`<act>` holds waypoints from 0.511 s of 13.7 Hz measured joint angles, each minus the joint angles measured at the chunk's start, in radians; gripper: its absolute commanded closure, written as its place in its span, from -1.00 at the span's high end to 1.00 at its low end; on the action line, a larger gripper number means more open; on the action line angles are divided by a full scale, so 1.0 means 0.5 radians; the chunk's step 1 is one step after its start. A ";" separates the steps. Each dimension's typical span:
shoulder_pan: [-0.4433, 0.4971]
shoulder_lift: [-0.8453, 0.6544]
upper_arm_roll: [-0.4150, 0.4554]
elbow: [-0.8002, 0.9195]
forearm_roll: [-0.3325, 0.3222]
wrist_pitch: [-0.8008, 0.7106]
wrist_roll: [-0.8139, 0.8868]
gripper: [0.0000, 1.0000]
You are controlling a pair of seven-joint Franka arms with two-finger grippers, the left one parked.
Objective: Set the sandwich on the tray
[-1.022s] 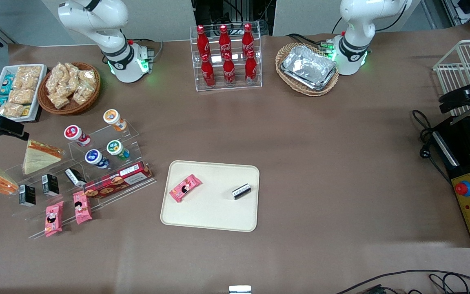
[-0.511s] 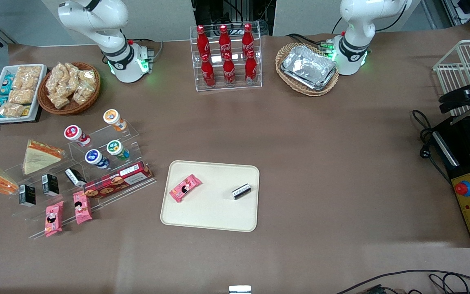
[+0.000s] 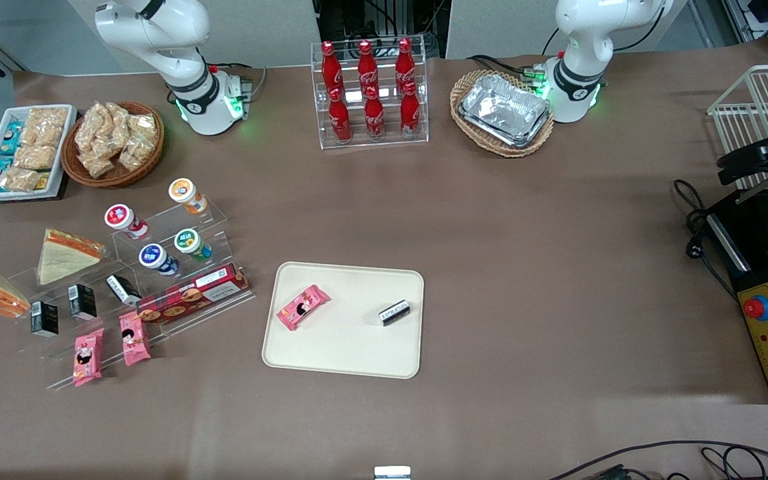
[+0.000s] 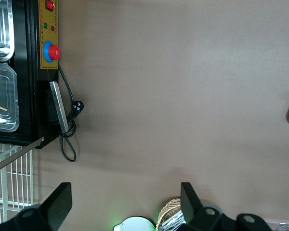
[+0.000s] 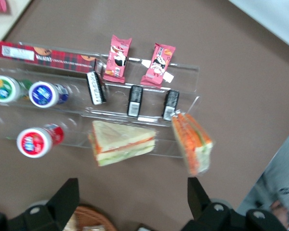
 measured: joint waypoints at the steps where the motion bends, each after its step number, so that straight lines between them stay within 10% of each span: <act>1: -0.009 0.024 -0.015 0.000 0.000 0.051 -0.127 1.00; 7: -0.157 0.223 -0.028 -0.004 0.122 0.280 -0.605 1.00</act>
